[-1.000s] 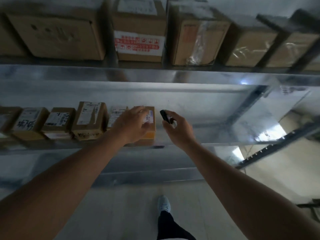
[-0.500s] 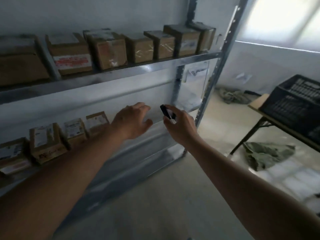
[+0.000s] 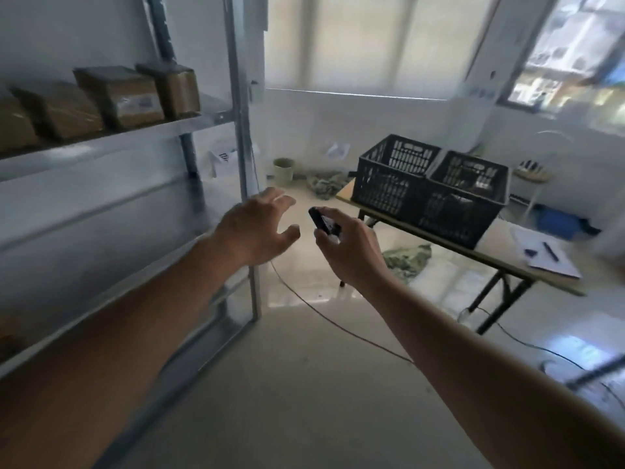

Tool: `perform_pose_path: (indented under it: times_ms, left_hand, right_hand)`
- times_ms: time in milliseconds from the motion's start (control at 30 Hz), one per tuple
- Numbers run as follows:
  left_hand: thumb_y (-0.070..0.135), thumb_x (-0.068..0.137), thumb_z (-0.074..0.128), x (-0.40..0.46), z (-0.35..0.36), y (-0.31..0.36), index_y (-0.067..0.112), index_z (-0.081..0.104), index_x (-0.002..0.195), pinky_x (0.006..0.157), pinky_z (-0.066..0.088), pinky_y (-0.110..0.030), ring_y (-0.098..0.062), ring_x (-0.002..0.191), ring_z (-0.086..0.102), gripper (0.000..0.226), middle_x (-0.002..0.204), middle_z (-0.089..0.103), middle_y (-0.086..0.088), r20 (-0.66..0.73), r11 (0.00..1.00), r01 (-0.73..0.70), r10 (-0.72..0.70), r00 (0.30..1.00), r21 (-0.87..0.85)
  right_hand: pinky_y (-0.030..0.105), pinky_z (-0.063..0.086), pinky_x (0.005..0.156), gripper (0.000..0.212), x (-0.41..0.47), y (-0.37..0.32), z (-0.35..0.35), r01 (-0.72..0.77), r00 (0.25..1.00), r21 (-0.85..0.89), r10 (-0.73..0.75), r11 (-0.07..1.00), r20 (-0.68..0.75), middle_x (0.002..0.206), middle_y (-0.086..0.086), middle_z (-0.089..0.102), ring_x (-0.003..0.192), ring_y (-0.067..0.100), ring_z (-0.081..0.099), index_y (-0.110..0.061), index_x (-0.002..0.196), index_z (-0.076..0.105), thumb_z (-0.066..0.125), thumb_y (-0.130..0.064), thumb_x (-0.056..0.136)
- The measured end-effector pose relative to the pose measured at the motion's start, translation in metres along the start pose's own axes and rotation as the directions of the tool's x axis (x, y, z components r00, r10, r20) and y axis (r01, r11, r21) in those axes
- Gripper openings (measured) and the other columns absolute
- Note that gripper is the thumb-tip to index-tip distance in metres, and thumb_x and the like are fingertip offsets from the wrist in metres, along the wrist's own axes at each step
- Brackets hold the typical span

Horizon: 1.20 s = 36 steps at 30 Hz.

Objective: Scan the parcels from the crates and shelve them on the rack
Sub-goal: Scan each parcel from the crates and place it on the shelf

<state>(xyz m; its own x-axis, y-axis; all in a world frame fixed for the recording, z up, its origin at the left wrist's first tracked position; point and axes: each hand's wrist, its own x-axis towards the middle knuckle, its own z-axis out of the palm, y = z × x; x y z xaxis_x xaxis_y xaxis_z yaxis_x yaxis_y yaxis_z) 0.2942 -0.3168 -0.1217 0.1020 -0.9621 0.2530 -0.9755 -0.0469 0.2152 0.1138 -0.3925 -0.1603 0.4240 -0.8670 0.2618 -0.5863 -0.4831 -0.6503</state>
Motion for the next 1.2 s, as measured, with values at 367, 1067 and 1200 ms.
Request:
perform_pose_path:
  times_ms: [367, 1067, 1200]
  left_hand:
    - [0.05, 0.099, 0.058, 0.165, 0.073, 0.181, 0.022, 0.051, 0.153, 0.109, 0.046, -0.047, -0.025, 0.146, 0.044, 0.061, 0.161, 0.046, 0.0, -0.014, 0.959, -0.281, 0.28, 0.96, -0.049]
    - [0.052, 0.099, 0.055, 0.549, 0.276, 0.296, 0.022, 0.05, 0.153, 0.106, 0.049, -0.043, -0.02, 0.137, 0.053, 0.062, 0.155, 0.051, 0.006, 0.174, 0.857, -0.473, 0.507, 0.844, -0.204]
    - [0.051, 0.1, 0.056, 0.61, 0.316, 0.318, 0.023, 0.051, 0.153, 0.106, 0.051, -0.043, -0.02, 0.135, 0.054, 0.06, 0.153, 0.051, 0.007, 0.206, 0.87, -0.45, 0.487, 0.849, -0.202]
  right_hand:
    - [0.048, 0.054, 0.103, 0.049, 0.034, 0.171, -0.15, -0.172, 0.968, 0.005, 0.17, 0.985, -0.185, 0.134, 0.012, 0.07, 0.123, 0.029, 0.065, -0.034, 0.149, 0.06, 0.066, -0.038, 0.101]
    - [0.045, 0.054, 0.101, 0.048, 0.281, 0.446, -0.232, -0.456, 0.838, 0.021, 0.437, 0.89, -0.326, 0.128, 0.008, 0.071, 0.116, 0.024, 0.065, -0.028, 0.15, 0.06, 0.066, -0.037, 0.103]
    - [0.045, 0.054, 0.102, 0.048, 0.328, 0.506, -0.246, -0.475, 0.83, 0.047, 0.465, 0.879, -0.31, 0.128, 0.009, 0.069, 0.119, 0.025, 0.064, -0.027, 0.15, 0.059, 0.066, -0.037, 0.103]
